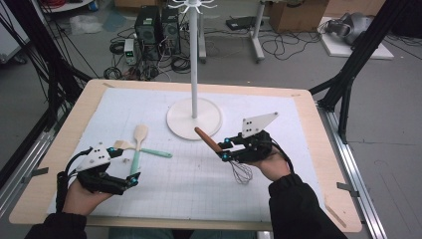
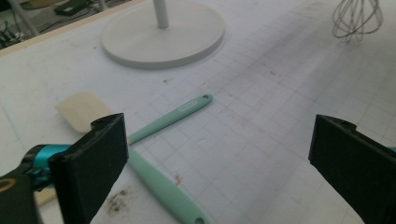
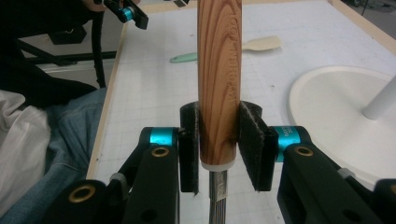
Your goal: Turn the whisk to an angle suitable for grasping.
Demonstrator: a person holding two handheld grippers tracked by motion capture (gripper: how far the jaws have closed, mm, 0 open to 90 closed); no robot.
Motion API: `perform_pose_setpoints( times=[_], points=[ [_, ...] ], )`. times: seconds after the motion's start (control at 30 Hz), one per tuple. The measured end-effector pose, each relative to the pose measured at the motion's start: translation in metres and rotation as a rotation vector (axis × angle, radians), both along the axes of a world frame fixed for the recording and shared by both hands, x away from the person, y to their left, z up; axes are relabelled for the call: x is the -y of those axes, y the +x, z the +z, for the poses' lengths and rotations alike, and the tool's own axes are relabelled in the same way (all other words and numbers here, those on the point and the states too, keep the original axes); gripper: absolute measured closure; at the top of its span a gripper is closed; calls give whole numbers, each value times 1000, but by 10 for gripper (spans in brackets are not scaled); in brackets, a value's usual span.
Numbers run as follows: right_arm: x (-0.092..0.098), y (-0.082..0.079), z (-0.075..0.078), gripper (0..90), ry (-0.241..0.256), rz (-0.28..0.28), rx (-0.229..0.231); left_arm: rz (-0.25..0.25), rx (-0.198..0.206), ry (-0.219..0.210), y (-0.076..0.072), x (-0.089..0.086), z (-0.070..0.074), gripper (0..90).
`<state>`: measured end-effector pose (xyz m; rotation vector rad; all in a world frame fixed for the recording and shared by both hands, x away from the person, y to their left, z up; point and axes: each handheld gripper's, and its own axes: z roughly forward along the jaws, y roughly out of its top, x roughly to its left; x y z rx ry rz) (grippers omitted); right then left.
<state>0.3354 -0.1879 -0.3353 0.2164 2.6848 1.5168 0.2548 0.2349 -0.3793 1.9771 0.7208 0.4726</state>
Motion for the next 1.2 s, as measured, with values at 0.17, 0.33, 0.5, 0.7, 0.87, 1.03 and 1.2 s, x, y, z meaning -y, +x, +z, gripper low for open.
perform_pose_setpoints(
  times=[0.17,0.33,0.5,0.7,0.87,1.03,1.2],
  points=[
    [-8,-1,1,702,4,20,-2,-61,1,-18,4,14,10,100],
    [-14,-2,1,702,5,35,3,-129,4,-28,9,31,21,120],
    [-19,-4,1,702,11,49,0,-181,8,-40,14,43,33,150],
    [-27,-6,1,702,26,69,-2,-231,5,-40,18,52,42,199],
    [-36,-6,-1,702,29,91,-6,-255,0,-51,20,57,47,224],
    [-45,-7,-1,702,39,113,-11,-286,-6,-63,23,63,54,253],
    [-53,-7,-1,702,43,132,-19,-317,-9,-74,24,68,61,278]
  ],
)
